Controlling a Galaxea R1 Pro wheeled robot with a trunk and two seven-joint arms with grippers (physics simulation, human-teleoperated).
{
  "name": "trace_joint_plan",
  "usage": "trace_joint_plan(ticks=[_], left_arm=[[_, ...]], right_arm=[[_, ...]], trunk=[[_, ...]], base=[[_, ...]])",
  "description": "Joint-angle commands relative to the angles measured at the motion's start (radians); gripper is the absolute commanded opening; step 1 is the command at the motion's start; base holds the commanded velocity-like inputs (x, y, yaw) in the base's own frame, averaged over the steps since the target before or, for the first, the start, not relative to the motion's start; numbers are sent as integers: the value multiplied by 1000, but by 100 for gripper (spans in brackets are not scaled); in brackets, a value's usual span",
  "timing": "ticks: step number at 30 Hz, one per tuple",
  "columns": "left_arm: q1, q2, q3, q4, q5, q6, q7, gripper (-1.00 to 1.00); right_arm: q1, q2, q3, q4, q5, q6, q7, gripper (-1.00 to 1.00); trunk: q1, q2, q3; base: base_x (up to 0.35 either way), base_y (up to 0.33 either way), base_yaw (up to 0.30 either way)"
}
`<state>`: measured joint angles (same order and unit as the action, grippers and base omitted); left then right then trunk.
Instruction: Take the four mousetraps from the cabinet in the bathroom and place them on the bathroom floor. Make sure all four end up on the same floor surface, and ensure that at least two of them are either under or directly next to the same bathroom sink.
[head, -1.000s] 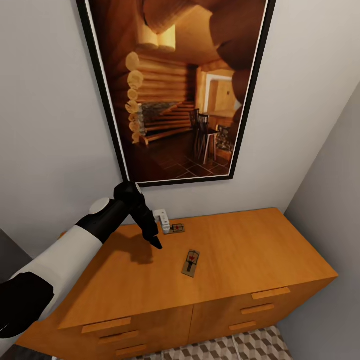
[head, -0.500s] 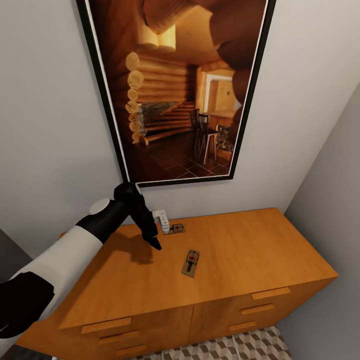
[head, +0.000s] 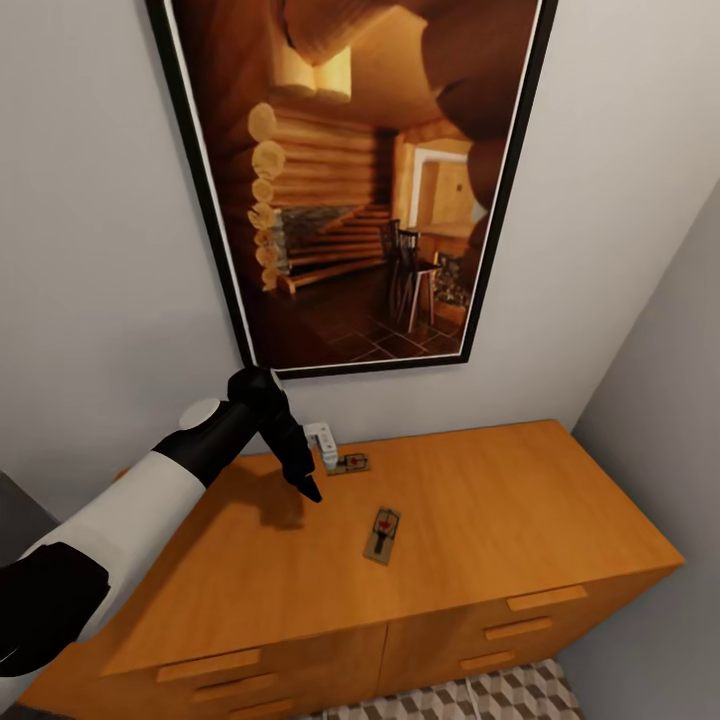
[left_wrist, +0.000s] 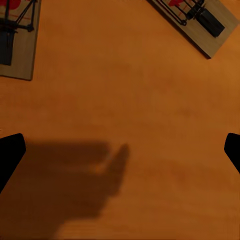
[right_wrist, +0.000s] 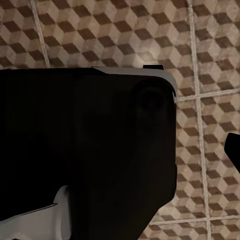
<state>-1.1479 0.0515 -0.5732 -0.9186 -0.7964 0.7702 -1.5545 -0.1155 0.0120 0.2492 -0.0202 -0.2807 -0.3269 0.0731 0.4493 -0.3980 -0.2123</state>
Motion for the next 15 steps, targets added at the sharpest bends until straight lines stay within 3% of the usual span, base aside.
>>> trace_joint_plan(ticks=[1, 15], left_arm=[[-1, 1, -2, -1, -7, 11, -8, 100], [-1, -1, -1, 1, -8, 12, -7, 100]], right_arm=[[-1, 0, 5, 2, -11, -4, 5, 100], [-1, 1, 5, 2, -10, -4, 5, 100]], trunk=[[1, -2, -2], [1, -2, -2]], base=[[79, 0, 0], [13, 0, 0]])
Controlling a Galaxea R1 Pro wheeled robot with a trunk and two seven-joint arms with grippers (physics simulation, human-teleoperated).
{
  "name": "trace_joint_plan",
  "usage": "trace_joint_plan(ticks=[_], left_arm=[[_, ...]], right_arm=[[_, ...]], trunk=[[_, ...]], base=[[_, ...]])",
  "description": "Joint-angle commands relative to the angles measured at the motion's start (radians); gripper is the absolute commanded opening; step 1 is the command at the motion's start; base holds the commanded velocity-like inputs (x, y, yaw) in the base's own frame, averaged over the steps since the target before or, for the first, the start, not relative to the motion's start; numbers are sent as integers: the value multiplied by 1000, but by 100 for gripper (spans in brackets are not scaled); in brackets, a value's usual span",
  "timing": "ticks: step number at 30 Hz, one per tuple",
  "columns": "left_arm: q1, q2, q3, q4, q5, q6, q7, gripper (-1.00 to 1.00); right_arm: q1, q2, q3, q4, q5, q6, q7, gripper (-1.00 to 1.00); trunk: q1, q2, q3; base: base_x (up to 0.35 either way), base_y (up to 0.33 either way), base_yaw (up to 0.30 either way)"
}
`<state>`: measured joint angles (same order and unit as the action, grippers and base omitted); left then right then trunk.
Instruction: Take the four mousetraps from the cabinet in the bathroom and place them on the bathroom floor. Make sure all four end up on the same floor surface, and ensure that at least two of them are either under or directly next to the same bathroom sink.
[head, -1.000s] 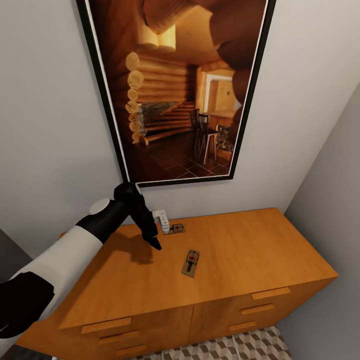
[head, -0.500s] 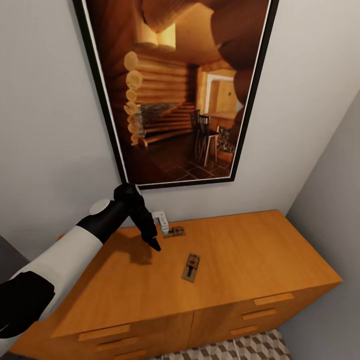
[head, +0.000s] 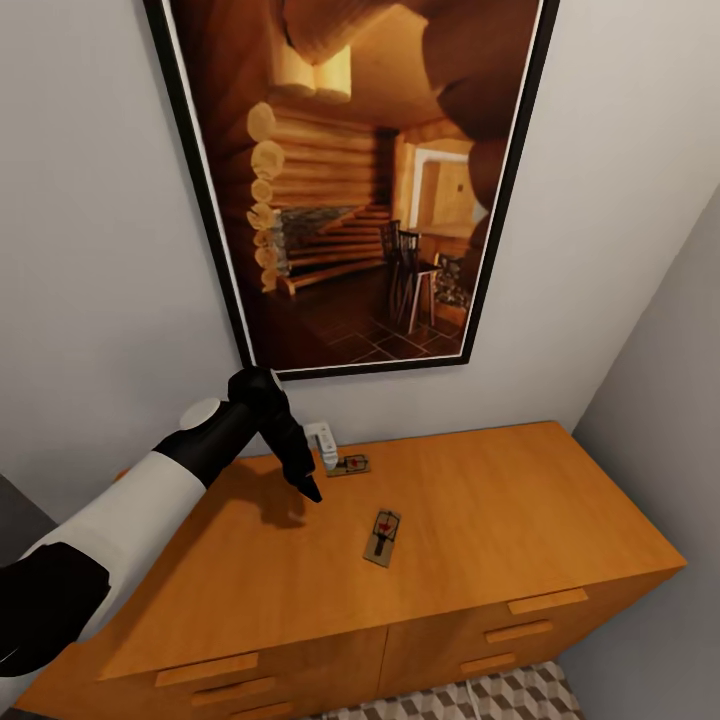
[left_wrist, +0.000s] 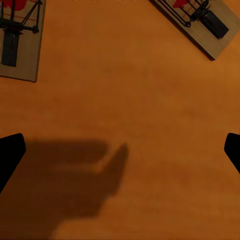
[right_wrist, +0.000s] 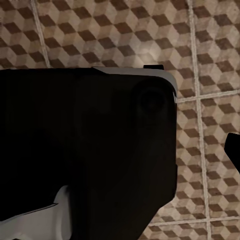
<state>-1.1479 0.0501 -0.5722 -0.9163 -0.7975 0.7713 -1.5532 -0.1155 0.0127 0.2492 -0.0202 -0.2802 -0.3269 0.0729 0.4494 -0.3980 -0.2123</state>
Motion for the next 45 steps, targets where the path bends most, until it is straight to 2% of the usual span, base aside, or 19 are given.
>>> trace_joint_plan(ticks=[1, 2, 5, 6, 7, 12, 15, 34, 36, 41, 45], left_arm=[[-1, 1, -2, -1, -8, 11, -8, 100], [-1, 1, -2, -1, -8, 11, -7, 100], [-1, 0, -2, -1, -7, 12, 73, 100], [-1, -8, -1, -1, -3, 12, 158, 100], [-1, -15, 0, 0, -3, 12, 177, 100], [-1, -46, 0, 8, -2, 13, 210, 100], [-1, -54, 0, 11, -2, 13, 214, 100], [0, -58, 1, 36, -4, 12, 218, 100], [0, -58, 1, 35, -4, 12, 233, 100], [0, -59, 1, 35, -1, 13, 362, 100], [0, -63, 0, 36, 1, 13, 392, 100]], right_arm=[[-1, 1, 5, 2, -11, -4, 5, 100], [-1, 1, 5, 2, -11, -4, 5, 100], [-1, 2, 5, 2, -11, -4, 5, 100], [-1, 2, 5, 2, -11, -4, 5, 100], [-1, 2, 5, 2, -11, -4, 5, 100], [-1, 1, 5, 2, -11, -4, 5, 100], [-1, 1, 5, 2, -11, -4, 5, 100], [-1, 1, 5, 2, -11, -4, 5, 100], [-1, 1, 5, 2, -11, -4, 5, 100], [-1, 1, 5, 2, -11, -4, 5, 100], [-1, 1, 5, 2, -11, -4, 5, 100]], trunk=[[1, -2, -2], [1, -2, -2], [1, -2, -2], [1, -2, -2], [1, -2, -2], [1, -2, -2], [1, -2, -2], [1, -2, -2], [1, -2, -2], [1, -2, -2], [1, -2, -2]], base=[[0, 0, 0], [0, 0, 0], [0, 0, 0], [0, 0, 0], [0, 0, 0], [0, 0, 0], [0, 0, 0], [0, 0, 0], [0, 0, 0], [0, 0, 0], [0, 0, 0]])
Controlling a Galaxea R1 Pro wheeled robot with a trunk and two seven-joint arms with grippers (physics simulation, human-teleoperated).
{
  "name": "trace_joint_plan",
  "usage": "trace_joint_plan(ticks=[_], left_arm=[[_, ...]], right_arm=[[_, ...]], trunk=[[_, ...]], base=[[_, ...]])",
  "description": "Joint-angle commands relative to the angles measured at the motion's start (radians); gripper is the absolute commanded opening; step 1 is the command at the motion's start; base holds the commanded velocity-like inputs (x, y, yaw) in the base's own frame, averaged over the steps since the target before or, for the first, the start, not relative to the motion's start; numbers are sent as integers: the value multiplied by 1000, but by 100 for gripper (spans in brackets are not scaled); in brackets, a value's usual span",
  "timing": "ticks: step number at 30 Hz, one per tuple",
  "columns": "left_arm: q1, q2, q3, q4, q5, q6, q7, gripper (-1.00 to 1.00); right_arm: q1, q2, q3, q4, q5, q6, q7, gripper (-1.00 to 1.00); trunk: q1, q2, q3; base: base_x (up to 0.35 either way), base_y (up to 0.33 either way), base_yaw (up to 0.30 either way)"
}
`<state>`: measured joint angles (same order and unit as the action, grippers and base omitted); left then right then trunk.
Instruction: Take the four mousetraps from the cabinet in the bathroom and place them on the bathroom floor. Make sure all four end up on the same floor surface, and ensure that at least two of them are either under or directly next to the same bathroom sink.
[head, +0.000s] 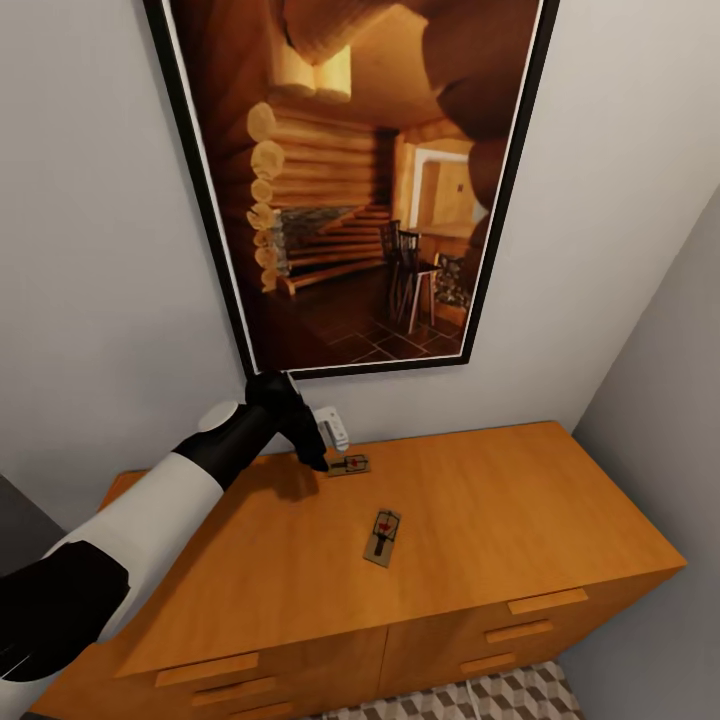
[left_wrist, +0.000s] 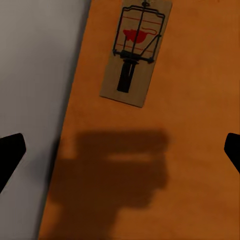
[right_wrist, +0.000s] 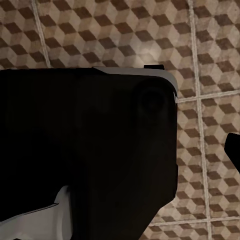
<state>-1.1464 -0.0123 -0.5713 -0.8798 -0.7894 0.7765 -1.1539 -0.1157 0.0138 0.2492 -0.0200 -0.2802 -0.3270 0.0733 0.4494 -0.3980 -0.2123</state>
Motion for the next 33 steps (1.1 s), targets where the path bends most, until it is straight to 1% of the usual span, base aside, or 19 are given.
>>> trace_joint_plan(ticks=[1, 15, 26, 33], left_arm=[[-1, -1, 0, -1, -7, 7, -5, 100], [21, -14, 0, 5, -7, 7, 5, 100], [25, -15, 1, 4, -7, 7, 5, 100], [25, -15, 1, 3, -7, 7, 5, 100]], right_arm=[[-1, 0, 5, 2, -11, -4, 5, 100], [-1, 0, 5, 2, -11, -4, 5, 100], [-1, 0, 5, 2, -11, -4, 5, 100], [-1, 0, 5, 2, -11, -4, 5, 100]], trunk=[[1, -2, -2], [1, -2, -2], [1, -2, -2], [1, -2, -8]], base=[[0, 0, 0], [0, 0, 0], [0, 0, 0], [0, 0, 0]])
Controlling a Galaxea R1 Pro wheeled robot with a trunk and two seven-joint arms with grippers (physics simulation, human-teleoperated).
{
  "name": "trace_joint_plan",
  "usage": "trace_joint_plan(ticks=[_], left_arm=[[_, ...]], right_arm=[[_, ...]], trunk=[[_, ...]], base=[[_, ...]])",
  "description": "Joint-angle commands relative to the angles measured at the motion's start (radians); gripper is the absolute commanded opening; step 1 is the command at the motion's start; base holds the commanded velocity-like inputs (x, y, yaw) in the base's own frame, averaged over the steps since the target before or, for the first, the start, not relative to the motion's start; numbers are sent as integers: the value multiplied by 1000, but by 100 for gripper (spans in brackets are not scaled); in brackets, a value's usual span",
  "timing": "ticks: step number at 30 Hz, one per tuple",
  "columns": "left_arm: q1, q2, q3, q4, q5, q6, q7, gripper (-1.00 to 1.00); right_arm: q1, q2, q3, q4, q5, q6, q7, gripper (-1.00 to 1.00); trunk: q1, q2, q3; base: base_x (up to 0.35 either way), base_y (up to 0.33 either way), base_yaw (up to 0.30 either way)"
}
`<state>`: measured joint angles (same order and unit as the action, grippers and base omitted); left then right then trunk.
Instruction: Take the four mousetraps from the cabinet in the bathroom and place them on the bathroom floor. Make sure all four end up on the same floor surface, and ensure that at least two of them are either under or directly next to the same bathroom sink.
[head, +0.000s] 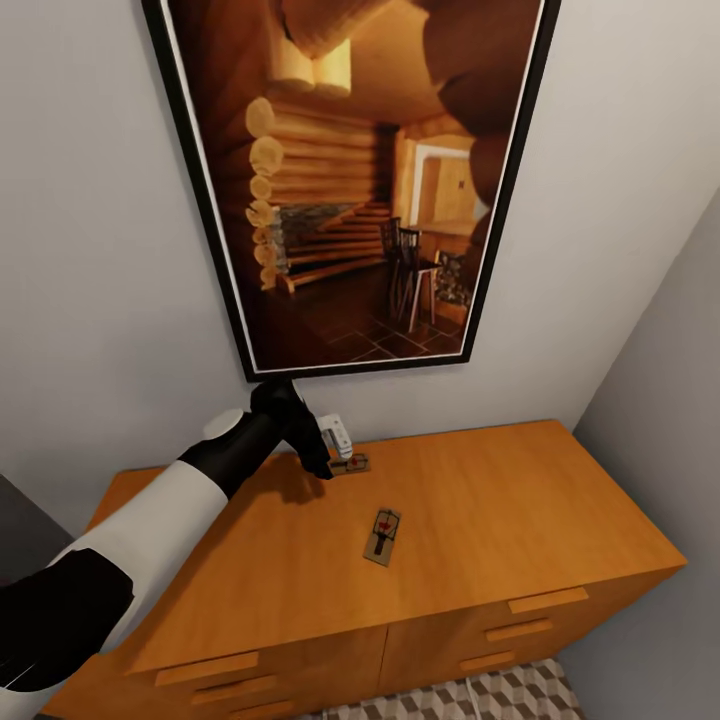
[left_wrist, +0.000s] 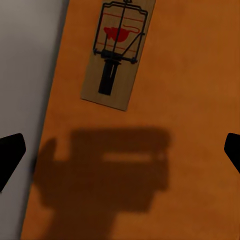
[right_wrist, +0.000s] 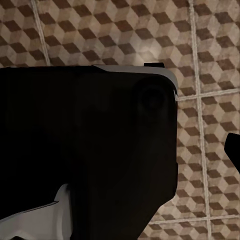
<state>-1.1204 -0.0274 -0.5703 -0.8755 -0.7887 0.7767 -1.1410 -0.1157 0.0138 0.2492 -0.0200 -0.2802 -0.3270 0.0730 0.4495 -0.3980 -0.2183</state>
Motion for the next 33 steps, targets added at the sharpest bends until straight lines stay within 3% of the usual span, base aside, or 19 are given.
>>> trace_joint_plan(ticks=[1, 33], left_arm=[[-1, 0, 0, -1, -7, 7, -8, 100], [-1, -1, 4, -11, -7, 7, -7, 100]], right_arm=[[-1, 0, 5, 2, -11, -4, 5, 100], [-1, 2, 5, 2, -11, -4, 5, 100]], trunk=[[1, -2, -3], [1, -2, -52]], base=[[0, 0, 0], [0, 0, 0]])
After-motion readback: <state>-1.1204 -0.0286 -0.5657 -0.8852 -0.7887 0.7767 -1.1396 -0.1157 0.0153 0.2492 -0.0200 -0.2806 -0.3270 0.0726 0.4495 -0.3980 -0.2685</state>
